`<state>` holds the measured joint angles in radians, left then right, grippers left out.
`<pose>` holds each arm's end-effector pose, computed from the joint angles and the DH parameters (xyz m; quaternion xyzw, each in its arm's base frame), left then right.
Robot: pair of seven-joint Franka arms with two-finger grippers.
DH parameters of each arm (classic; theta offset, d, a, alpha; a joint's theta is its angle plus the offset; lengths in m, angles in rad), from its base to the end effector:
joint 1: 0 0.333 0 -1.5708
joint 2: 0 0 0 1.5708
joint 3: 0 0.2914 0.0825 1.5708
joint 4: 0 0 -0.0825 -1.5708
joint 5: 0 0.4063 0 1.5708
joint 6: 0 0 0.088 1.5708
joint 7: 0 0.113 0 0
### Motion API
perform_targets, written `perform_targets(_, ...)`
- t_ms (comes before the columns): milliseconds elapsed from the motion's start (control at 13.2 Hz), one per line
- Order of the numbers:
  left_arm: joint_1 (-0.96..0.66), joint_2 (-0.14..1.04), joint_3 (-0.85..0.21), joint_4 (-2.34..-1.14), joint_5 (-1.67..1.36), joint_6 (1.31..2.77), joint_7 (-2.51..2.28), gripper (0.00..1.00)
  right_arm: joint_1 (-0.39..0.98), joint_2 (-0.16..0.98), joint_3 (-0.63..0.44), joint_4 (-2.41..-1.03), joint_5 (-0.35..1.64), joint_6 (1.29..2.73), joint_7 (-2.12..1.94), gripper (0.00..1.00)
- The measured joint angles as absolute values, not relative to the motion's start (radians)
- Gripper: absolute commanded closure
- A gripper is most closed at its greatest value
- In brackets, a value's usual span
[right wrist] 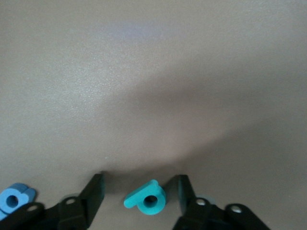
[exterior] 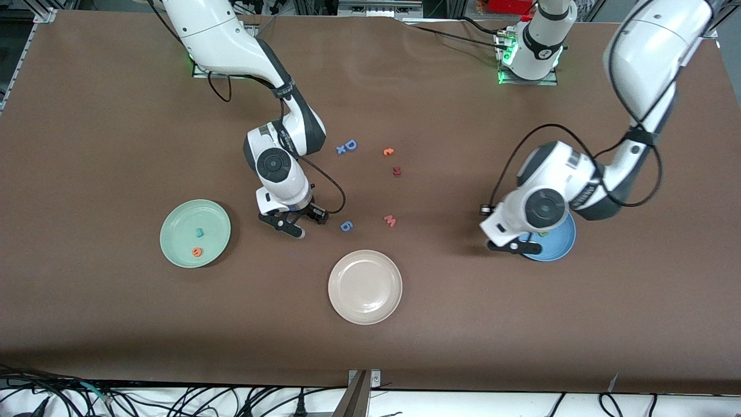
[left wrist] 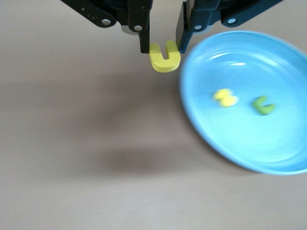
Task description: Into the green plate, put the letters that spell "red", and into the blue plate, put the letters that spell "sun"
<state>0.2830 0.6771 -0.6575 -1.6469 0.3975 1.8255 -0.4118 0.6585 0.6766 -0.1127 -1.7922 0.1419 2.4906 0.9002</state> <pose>0.6194 -0.1746 0.2199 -0.9845 0.0458 0.1637 0.0429 0.5595 0.3420 0.1337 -0.9757 0.2185 -0.0050 0.0159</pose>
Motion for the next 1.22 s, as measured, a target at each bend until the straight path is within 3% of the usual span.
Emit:
perform_targets(380,0.434,0.689,-0.651,-1.676,0.398,1.798,-0.247,0.87,0.659,0.675,-0.108,-1.79,0.182,2.49,0.902,0.59)
perform_targets(608,0.474,0.719,-0.649,-1.707,0.411,1.799,-0.24,0.85,0.658,0.675,-0.108,-1.79,0.186,2.49,0.902,0.68)
perform_targets(836,0.477,0.747,-0.648,-1.715,0.413,1.799,-0.24,0.76,0.658,0.675,-0.107,-1.79,0.187,2.49,0.902,0.72)
perform_targets(912,0.477,0.753,-0.648,-1.717,0.413,1.799,-0.24,0.49,0.658,0.675,-0.107,-1.79,0.187,2.49,0.902,0.72)
perform_targets(988,0.477,0.759,-0.648,-1.717,0.413,1.8,-0.24,0.0,0.658,0.675,-0.107,-1.79,0.187,2.49,0.902,0.73)
perform_targets(1216,0.477,0.768,-0.648,-1.717,0.413,1.801,-0.24,0.0,0.658,0.675,-0.107,-1.789,0.187,2.491,0.902,0.76)
